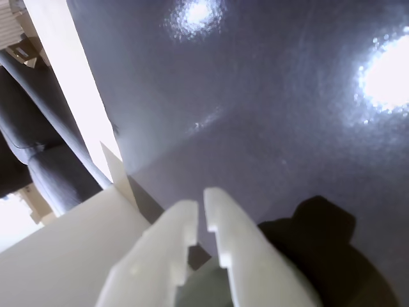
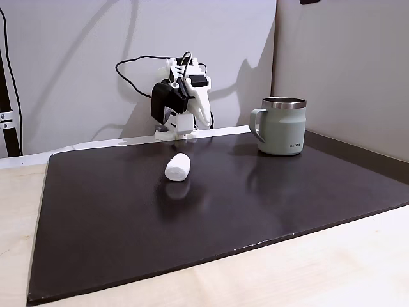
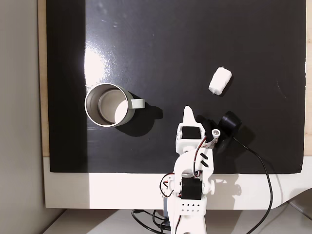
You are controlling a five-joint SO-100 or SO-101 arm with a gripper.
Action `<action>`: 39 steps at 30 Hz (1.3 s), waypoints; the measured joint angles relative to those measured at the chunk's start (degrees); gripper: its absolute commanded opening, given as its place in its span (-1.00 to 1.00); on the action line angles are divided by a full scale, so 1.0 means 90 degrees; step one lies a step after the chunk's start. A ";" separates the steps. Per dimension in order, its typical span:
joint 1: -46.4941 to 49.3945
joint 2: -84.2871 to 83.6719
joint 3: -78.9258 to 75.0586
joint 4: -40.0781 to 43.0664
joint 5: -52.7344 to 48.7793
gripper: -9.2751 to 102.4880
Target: Grasp a gauze and put it in the cup.
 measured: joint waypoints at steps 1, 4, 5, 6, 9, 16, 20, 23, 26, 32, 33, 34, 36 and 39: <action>-0.0029 0.0000 0.0000 0.0000 -0.0156 -0.83; -0.0029 0.0000 -0.0068 0.0283 -0.0635 -0.83; 0.0029 0.0000 -0.0156 0.0449 -0.0811 -0.83; 0.0107 0.0000 -0.0293 0.0645 -0.0986 -0.83; 0.0283 0.0000 -0.0869 0.1250 -0.1563 -0.83; 0.0596 -0.0967 -0.2783 0.2451 -0.2783 -0.78; 0.1035 -0.2432 -0.4033 0.2617 -0.3516 -0.69; 0.1299 -0.3613 -0.4912 0.2734 -0.4170 -0.58; 0.1611 -0.4863 -0.5840 0.3018 -0.4932 -0.44; 0.2109 -0.7295 -0.7852 0.3779 -0.6367 -0.26; 0.2158 -0.7695 -0.8193 0.3955 -0.6562 -0.24; 0.2207 -0.8096 -0.8555 0.4141 -0.6758 -0.23; 0.2256 -0.8896 -0.9297 0.4561 -0.7080 -0.21; 0.2285 -0.9951 -1.0371 0.5107 -0.7412 -0.20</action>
